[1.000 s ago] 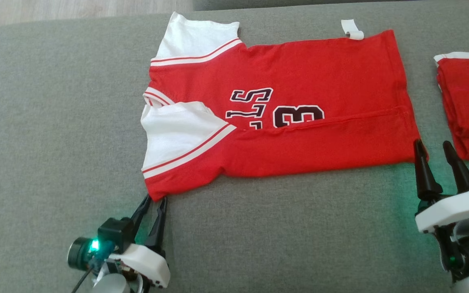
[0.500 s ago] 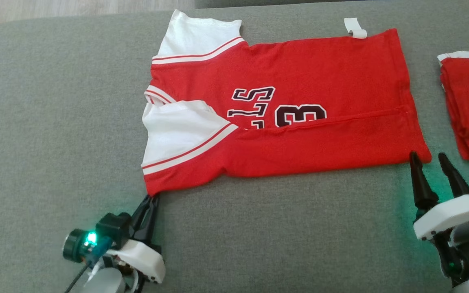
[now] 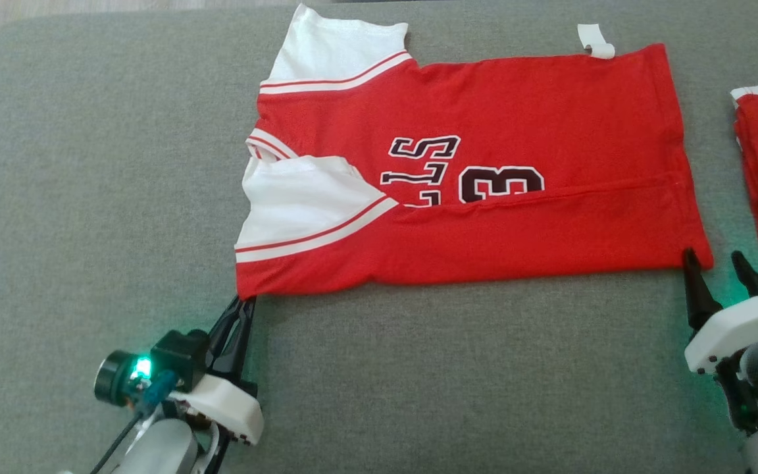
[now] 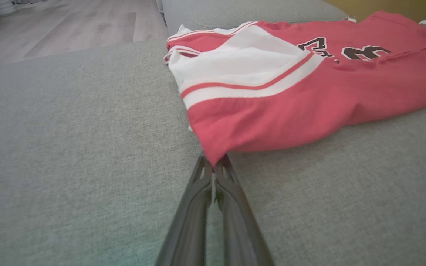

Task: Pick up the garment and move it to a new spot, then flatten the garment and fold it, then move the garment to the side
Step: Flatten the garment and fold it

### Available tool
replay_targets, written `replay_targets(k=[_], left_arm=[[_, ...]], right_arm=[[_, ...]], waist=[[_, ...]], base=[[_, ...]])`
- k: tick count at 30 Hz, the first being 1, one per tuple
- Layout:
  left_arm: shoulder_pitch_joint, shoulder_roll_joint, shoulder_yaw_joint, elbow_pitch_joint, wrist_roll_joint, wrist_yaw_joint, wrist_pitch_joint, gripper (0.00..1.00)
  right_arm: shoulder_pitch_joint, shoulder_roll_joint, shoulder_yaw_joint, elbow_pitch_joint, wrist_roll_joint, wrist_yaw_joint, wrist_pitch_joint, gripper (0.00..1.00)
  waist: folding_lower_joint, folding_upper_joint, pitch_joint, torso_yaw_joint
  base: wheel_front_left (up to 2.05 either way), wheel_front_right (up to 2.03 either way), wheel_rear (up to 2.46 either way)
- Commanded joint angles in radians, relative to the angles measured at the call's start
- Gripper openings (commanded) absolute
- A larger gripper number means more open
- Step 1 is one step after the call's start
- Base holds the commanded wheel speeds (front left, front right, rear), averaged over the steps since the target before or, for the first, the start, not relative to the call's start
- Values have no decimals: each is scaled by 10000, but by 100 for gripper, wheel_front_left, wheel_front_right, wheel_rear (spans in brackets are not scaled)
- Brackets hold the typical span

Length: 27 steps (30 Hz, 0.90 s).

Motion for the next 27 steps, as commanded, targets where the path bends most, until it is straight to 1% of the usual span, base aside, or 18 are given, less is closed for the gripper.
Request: replay_targets(k=[1,3,4,5,6,7,8,14,22,27], left_arm=[[-403,313,255,-311,113,120,-37,0],[-409,340,230,-375,121,134,-18,0],[-414,348,219,-410,122,142,-9,0],[-418,355,208,-441,122,151,-3,0],[-423,365,199,-470,125,162,1,0],[-424,376,192,-498,127,175,3,0],[-422,386,188,-525,128,194,1,0],[-262,413,141,-681,109,308,-30,0],[403,502,132,-928,-14,508,-128,0],[1058,625,59,-1291,-67,688,-92,0]], right_arm=[[-294,-148,132,-154,-99,-7,83,100],[-391,-142,102,-11,-131,-7,178,99],[-429,-142,131,53,-107,-7,259,80],[-459,-143,156,110,-63,-7,345,46],[-478,-152,182,148,-25,-7,421,19],[-490,-167,200,150,14,-7,443,2],[-500,-177,166,121,63,-7,384,0],[-246,-293,55,-21,234,-7,358,0],[532,-360,105,-460,529,-7,481,0],[1321,-430,93,-1032,782,-7,584,0]], waist=[[0,0,22,25],[0,0,47,62],[0,0,56,82],[0,0,60,98],[0,0,60,114],[0,0,58,127],[0,0,52,136],[0,0,-166,176],[0,0,-590,113],[0,0,-888,119]], base=[[0,0,0],[0,0,0],[0,0,0],[0,0,0],[0,0,0],[0,0,0],[0,0,0],[0,0,0],[0,0,0],[0,0,0]])
